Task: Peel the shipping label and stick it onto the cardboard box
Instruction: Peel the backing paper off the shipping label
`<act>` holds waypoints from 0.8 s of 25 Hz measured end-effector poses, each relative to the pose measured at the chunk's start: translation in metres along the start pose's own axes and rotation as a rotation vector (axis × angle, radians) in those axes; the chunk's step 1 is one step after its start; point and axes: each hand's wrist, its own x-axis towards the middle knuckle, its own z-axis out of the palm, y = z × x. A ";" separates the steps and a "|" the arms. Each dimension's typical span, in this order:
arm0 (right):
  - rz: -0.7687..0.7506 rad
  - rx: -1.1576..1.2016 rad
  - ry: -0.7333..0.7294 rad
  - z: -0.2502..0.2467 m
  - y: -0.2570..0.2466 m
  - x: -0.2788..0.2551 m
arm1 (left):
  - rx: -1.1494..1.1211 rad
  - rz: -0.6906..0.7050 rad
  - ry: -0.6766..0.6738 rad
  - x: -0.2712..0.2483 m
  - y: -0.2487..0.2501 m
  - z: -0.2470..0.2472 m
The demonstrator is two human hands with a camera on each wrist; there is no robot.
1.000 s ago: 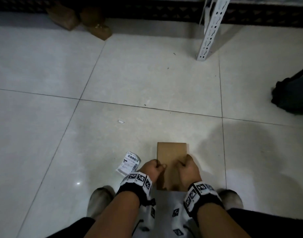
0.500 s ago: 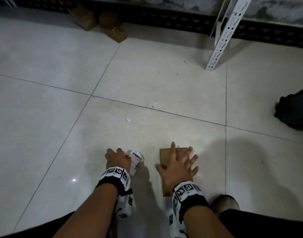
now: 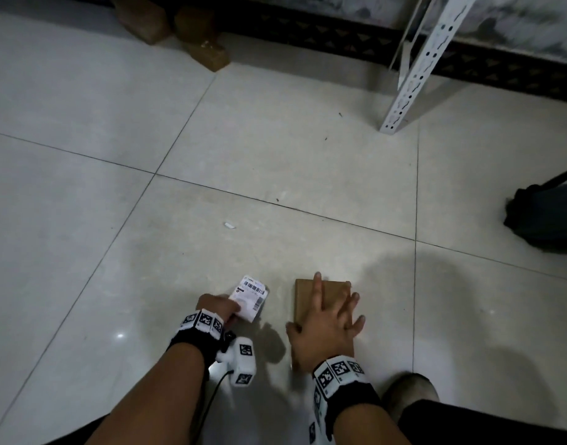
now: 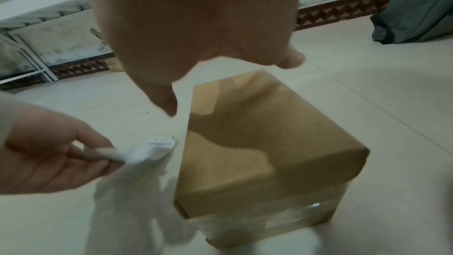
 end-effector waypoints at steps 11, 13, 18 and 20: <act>0.171 1.227 -0.150 -0.213 -0.030 -0.039 | -0.248 0.678 -0.241 -0.223 0.149 -0.029; 0.107 1.321 -0.193 -0.258 -0.028 -0.069 | -0.149 0.857 -0.260 -0.262 0.161 -0.038; -0.099 1.506 -0.221 -0.308 -0.011 -0.127 | 0.357 1.453 0.105 -0.340 0.161 -0.065; -0.138 1.587 -0.273 -0.310 -0.005 -0.140 | 0.526 1.572 0.176 -0.357 0.153 -0.074</act>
